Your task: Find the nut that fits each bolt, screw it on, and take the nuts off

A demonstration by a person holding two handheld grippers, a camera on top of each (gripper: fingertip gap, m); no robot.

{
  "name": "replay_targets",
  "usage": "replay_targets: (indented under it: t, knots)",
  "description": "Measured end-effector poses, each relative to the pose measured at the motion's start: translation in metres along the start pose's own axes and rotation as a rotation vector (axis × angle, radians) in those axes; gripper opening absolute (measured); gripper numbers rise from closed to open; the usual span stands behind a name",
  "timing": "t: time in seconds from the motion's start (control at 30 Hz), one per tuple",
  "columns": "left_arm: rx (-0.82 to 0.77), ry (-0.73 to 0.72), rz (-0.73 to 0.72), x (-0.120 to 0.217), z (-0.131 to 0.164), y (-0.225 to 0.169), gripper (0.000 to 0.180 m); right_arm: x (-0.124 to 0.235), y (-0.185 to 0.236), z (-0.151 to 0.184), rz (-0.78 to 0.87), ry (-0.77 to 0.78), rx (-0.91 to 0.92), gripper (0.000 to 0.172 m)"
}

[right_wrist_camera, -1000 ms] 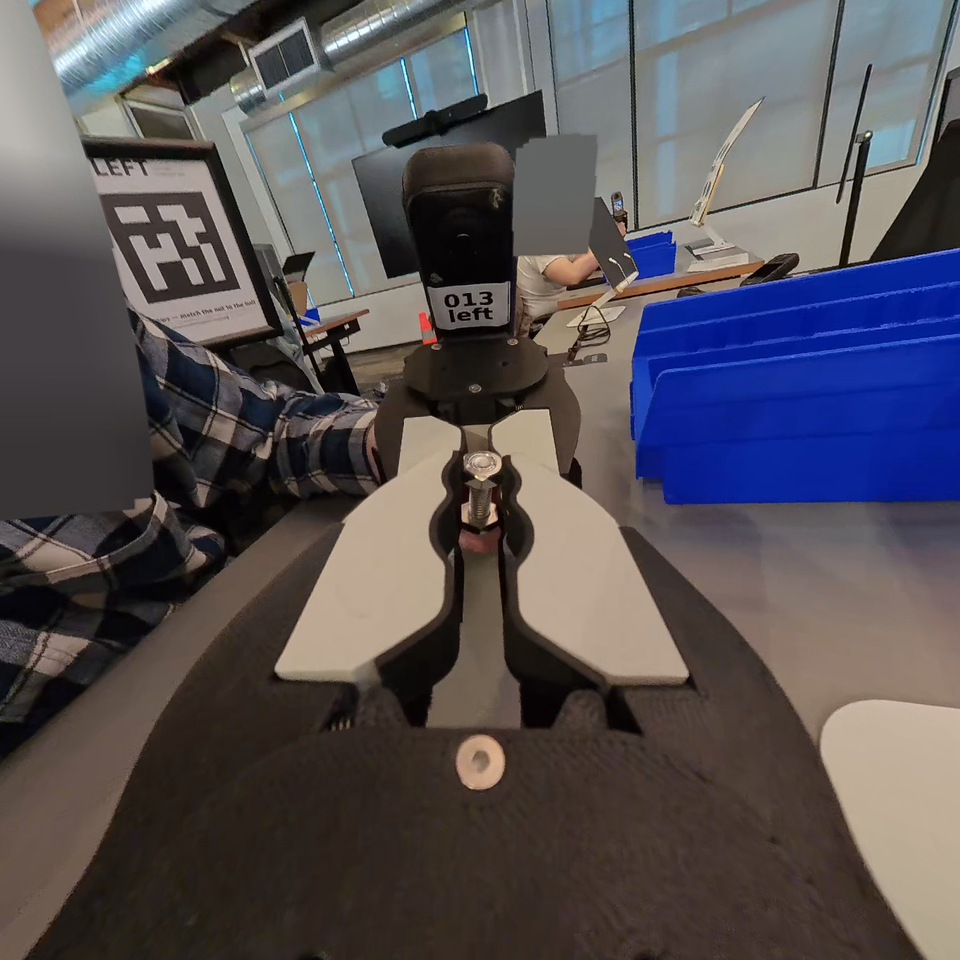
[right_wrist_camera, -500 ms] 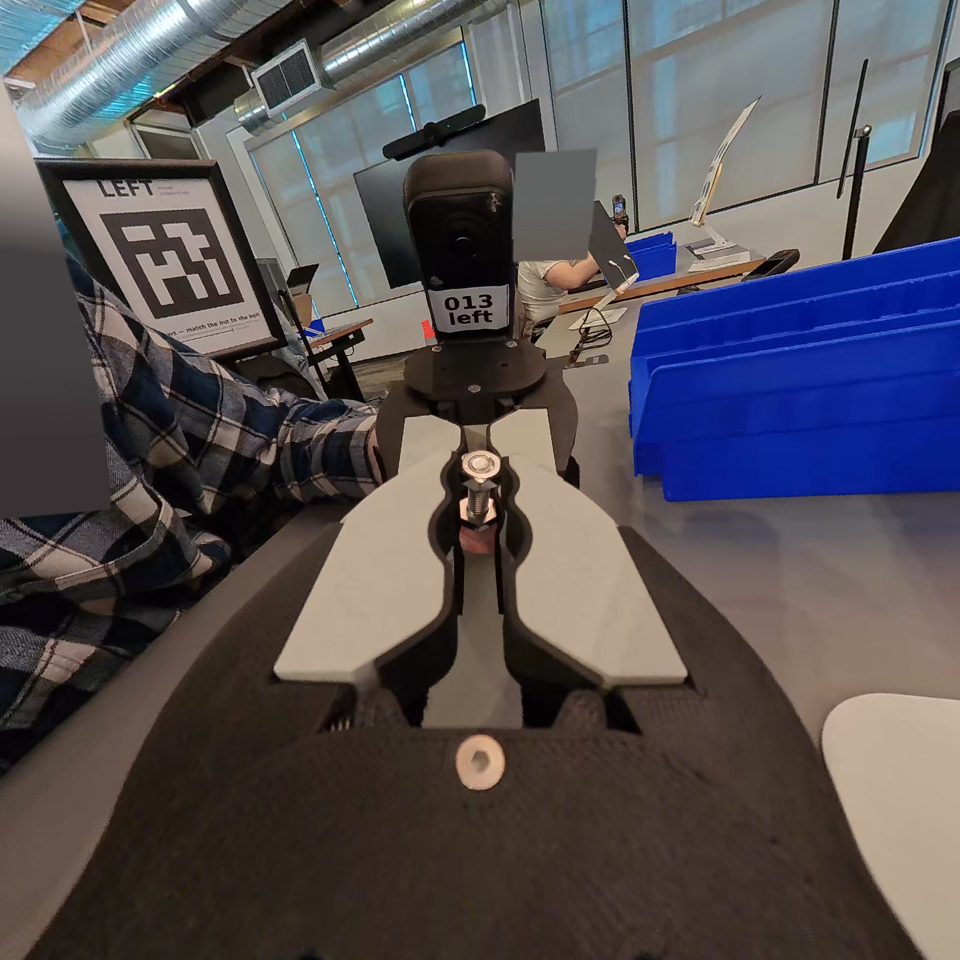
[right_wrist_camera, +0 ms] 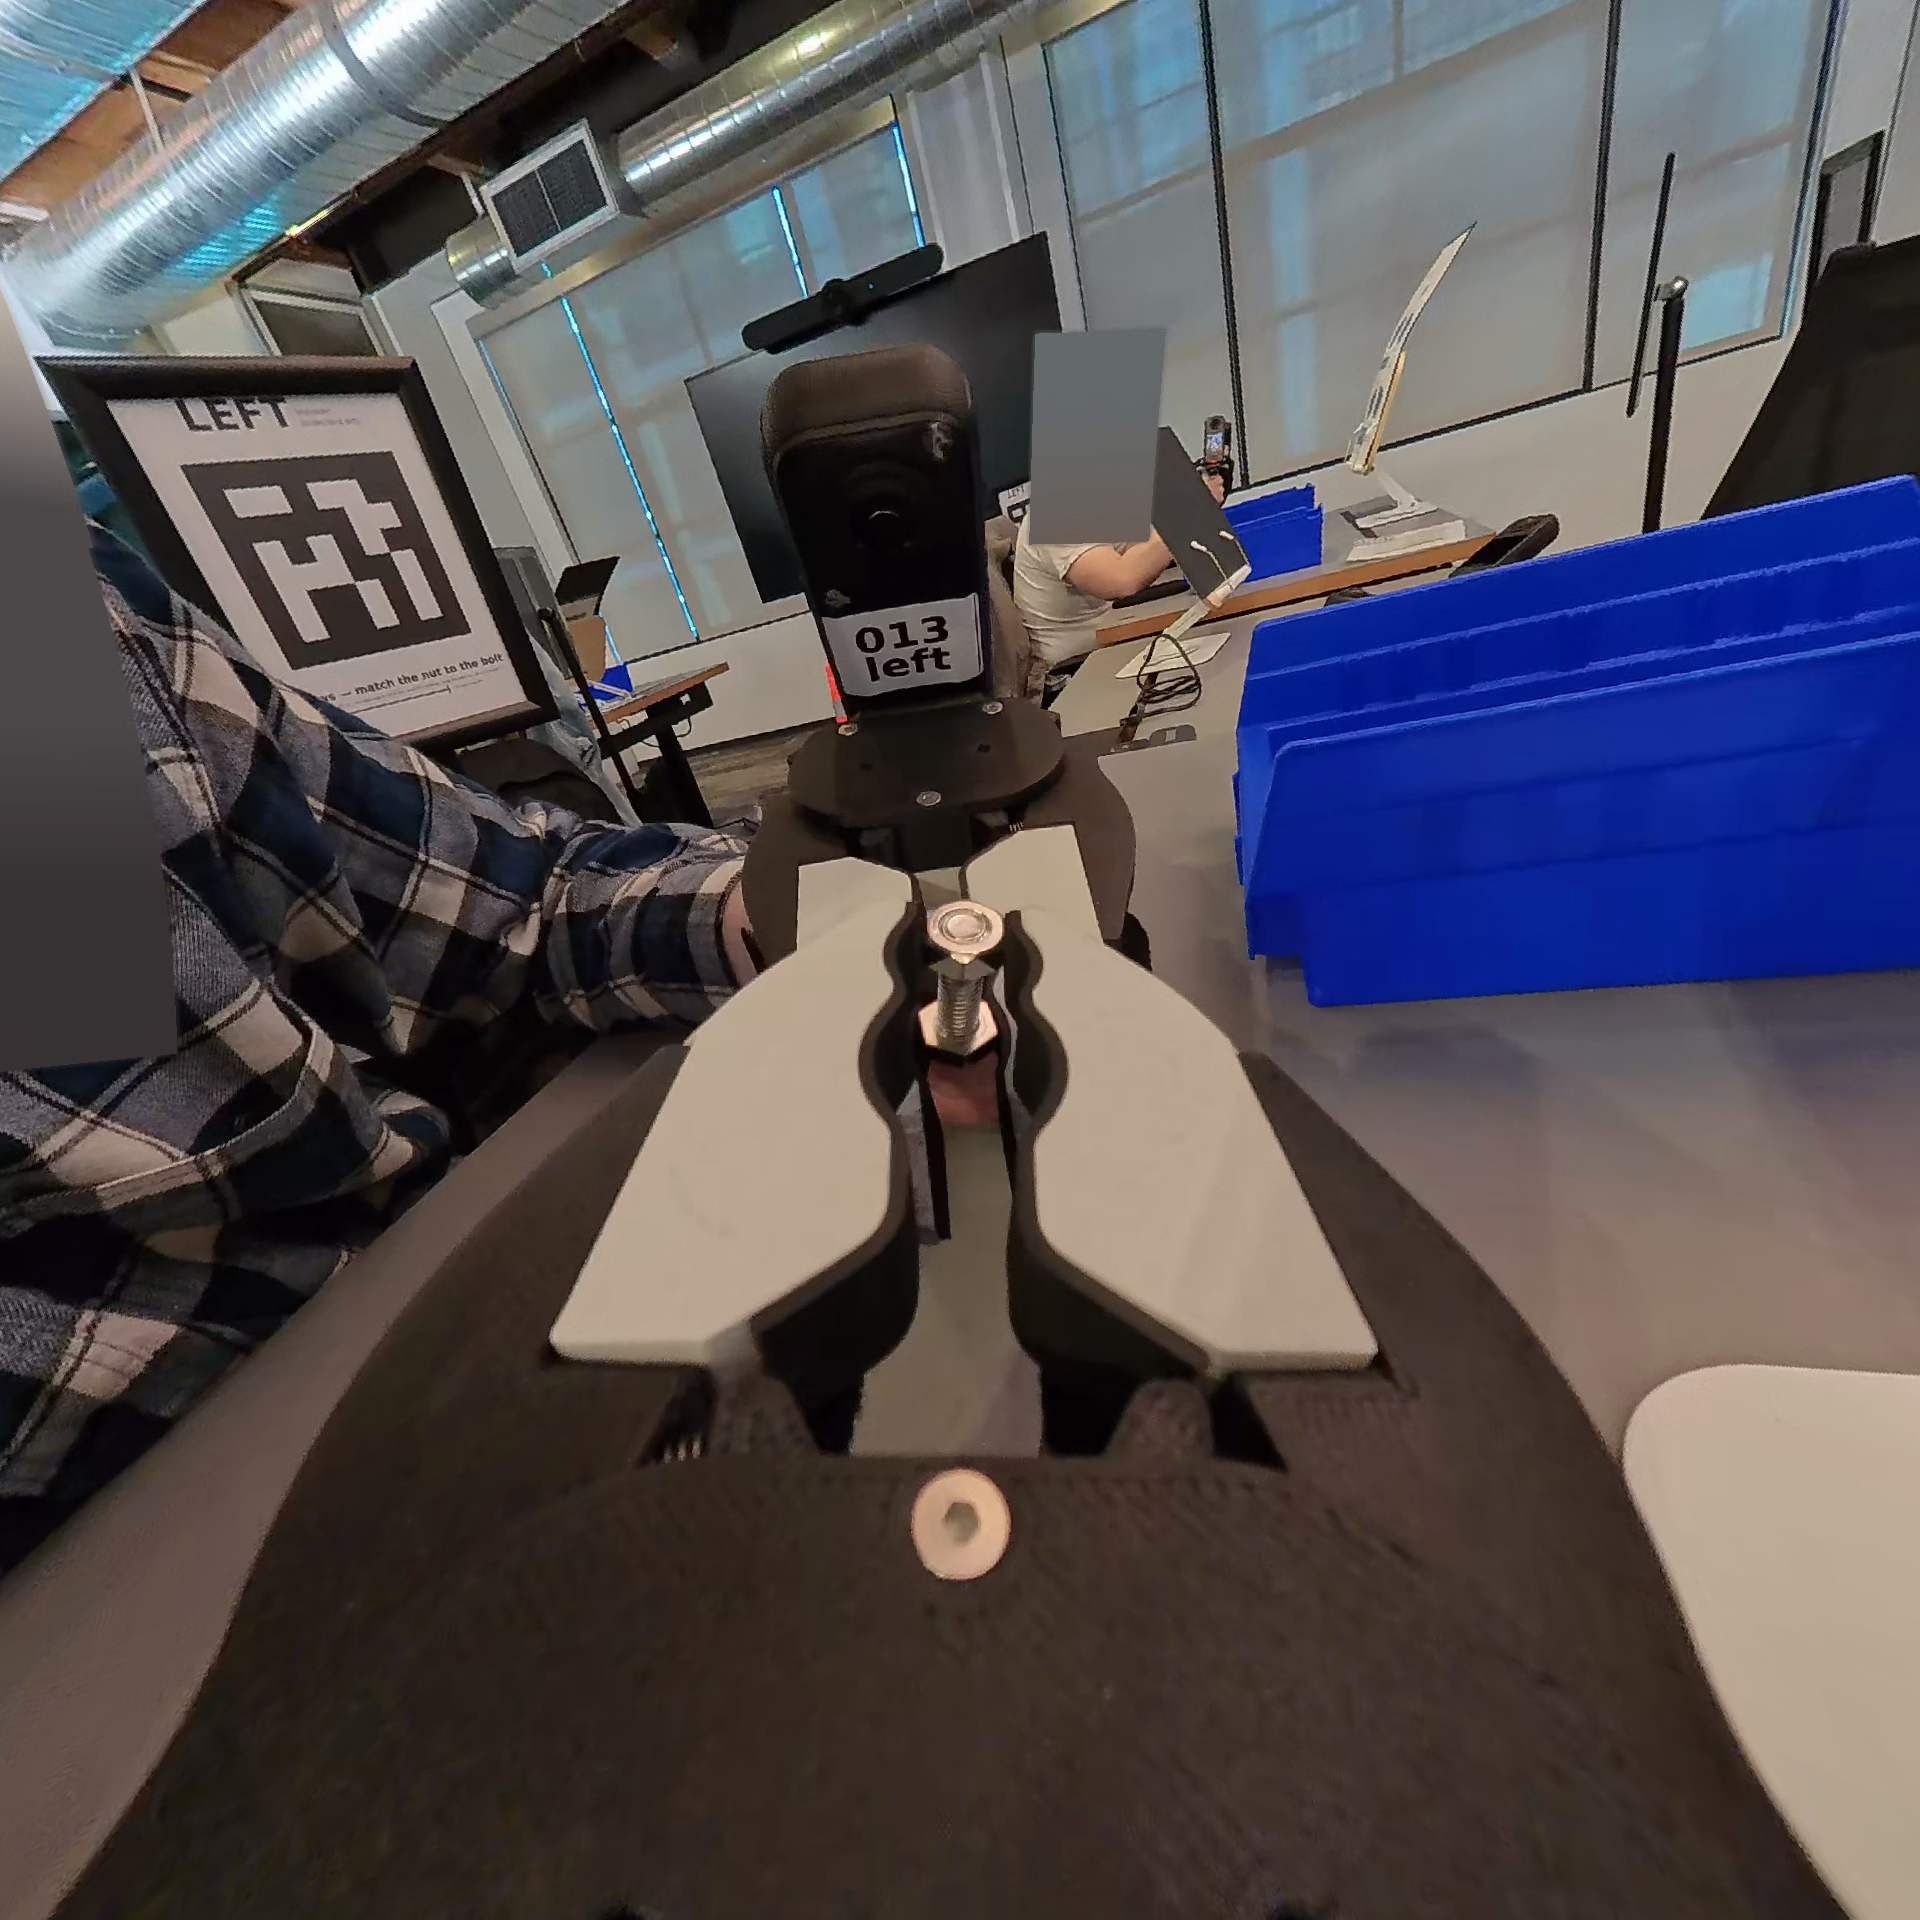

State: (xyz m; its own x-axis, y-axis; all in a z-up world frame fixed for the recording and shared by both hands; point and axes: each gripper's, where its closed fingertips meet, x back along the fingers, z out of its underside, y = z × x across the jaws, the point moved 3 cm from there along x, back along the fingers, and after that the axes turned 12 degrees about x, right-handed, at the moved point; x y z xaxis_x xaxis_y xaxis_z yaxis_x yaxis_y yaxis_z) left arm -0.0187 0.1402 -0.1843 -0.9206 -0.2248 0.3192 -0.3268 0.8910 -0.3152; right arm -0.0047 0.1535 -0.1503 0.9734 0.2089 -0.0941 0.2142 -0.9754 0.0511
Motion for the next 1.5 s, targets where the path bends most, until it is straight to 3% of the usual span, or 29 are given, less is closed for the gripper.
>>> replay_targets:
  t: [1.0, 1.17, 1.5]
  knots:
    - [-0.034, 0.015, -0.028, -0.001, 0.0019, 0.0005, 0.011, -0.0003, 0.0, 0.0021, -0.006, 0.021, -0.004, 0.015]
    - [-0.05, -0.001, -0.056, 0.001, -0.0001, 0.003, 0.011, 0.0011, -0.0025, 0.0008, 0.012, 0.03, 0.01, 0.046]
    - [-0.034, -0.02, -0.043, 0.0031, -0.0008, 0.0049, 0.011, -0.0028, 0.0024, 0.0033, 0.002, 0.076, 0.07, 0.05]
